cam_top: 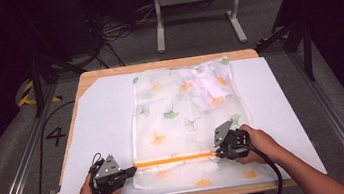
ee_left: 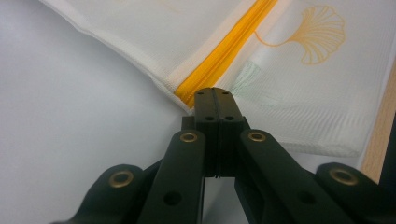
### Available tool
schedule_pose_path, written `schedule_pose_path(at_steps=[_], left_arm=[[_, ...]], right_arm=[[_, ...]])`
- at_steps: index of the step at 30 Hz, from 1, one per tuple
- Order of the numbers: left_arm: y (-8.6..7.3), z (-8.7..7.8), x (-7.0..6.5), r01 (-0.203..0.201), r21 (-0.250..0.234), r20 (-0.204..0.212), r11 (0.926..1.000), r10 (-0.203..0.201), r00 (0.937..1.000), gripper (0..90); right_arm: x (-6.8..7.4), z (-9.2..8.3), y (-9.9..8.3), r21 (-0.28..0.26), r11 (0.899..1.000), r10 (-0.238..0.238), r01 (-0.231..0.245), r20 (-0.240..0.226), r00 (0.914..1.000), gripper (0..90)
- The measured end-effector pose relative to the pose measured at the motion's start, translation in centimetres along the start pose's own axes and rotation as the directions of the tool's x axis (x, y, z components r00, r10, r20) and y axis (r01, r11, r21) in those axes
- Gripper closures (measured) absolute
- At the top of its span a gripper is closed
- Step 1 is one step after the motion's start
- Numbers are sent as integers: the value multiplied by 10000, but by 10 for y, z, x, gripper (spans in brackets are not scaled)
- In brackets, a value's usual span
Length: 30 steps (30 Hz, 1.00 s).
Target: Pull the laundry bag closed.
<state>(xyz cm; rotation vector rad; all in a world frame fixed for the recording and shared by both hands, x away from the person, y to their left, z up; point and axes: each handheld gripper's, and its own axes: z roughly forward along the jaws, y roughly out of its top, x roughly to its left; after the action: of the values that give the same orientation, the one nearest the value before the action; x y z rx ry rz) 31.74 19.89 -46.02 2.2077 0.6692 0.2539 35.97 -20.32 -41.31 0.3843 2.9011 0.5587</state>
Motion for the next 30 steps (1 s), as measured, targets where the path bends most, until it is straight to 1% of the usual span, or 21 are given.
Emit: schedule_pose_path(at_steps=[4,6,17,27,30], left_arm=[[0,0,0,11,-7,9,10000,-11,10000,900],[0,0,0,0,-7,0,10000,0,10000,900],[0,0,0,4,-11,-4,10000,-4,10000,900],[0,0,0,-3,-11,-4,10000,3,10000,900],[0,0,0,-11,-17,-5,10000,11,10000,900]], right_arm=[[0,-1,-1,52,10000,-69,69,-12,10000,845],[-1,-1,-3,60,10000,17,-17,72,10000,845],[-5,-7,-15,139,9997,219,-221,107,9997,845],[-7,-10,-23,49,9993,369,-370,116,9993,845],[-7,-11,-26,110,9990,440,-442,187,9989,845]])
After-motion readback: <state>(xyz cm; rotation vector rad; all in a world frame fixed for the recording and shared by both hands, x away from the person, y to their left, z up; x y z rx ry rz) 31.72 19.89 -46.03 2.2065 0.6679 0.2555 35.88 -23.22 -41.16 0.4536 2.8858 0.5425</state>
